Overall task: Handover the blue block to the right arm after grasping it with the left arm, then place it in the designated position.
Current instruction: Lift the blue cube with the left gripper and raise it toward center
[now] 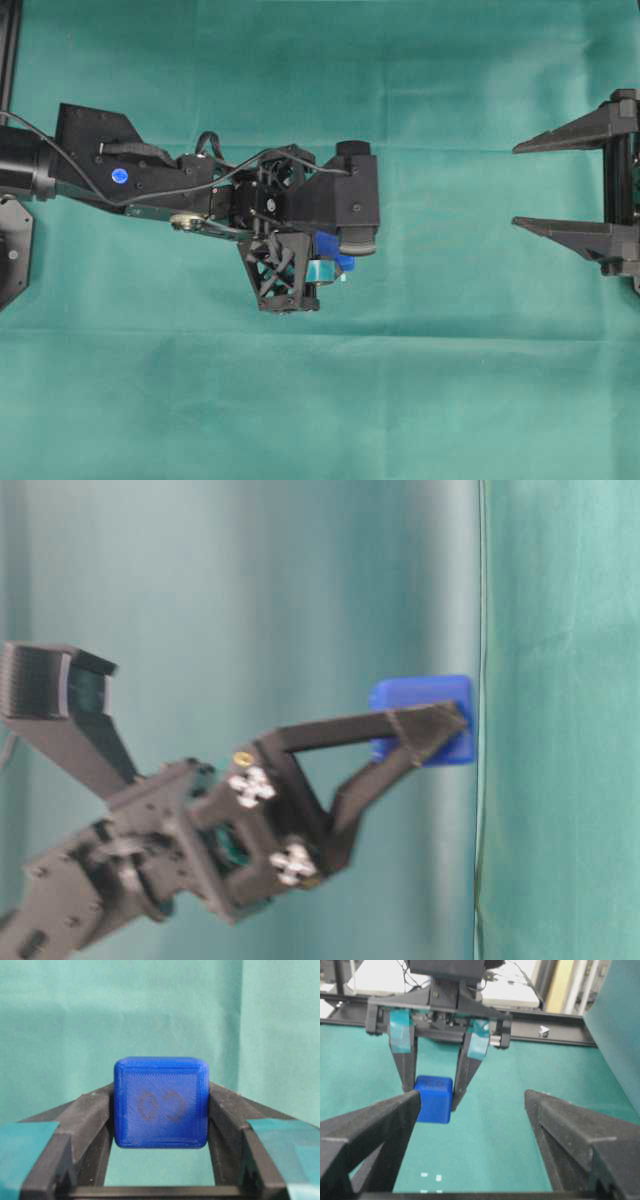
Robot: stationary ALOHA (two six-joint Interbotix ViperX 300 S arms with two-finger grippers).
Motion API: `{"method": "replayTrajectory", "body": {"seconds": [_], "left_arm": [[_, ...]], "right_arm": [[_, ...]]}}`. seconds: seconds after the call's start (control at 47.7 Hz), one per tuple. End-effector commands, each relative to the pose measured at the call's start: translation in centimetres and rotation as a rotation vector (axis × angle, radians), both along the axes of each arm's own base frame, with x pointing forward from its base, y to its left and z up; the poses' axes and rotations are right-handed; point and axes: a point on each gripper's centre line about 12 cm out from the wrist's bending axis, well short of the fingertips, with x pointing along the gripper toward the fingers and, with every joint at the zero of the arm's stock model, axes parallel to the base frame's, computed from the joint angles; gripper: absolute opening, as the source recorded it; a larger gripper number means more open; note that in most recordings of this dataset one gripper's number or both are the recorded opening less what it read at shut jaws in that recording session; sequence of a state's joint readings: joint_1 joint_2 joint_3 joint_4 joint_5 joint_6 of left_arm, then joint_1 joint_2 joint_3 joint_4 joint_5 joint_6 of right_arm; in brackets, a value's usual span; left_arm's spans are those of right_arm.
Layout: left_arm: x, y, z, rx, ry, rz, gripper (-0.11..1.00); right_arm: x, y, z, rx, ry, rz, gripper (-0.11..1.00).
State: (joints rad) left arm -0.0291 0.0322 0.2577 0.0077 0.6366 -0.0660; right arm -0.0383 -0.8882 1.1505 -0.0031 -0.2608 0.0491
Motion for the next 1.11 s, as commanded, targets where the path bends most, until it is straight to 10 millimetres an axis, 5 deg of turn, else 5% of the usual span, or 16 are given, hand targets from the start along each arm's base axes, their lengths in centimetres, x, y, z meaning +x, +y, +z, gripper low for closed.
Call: {"method": "replayTrajectory", "body": {"seconds": [0.0, 0.44, 1.089], "left_arm": [[0.0, 0.1, 3.7, 0.007, -0.069, -0.004, 0.46], [-1.7, 0.3, 11.2, 0.012, -0.183, 0.000, 0.46], [-2.3, 0.6, 10.3, 0.008, -0.177, 0.012, 0.46]], "right_arm": [[0.3, -0.1, 1.1, -0.004, -0.029, -0.003, 0.94], [0.3, -0.1, 1.1, -0.004, -0.027, -0.003, 0.94], [0.3, 0.0, 1.1, -0.006, -0.027, -0.001, 0.94]]}}
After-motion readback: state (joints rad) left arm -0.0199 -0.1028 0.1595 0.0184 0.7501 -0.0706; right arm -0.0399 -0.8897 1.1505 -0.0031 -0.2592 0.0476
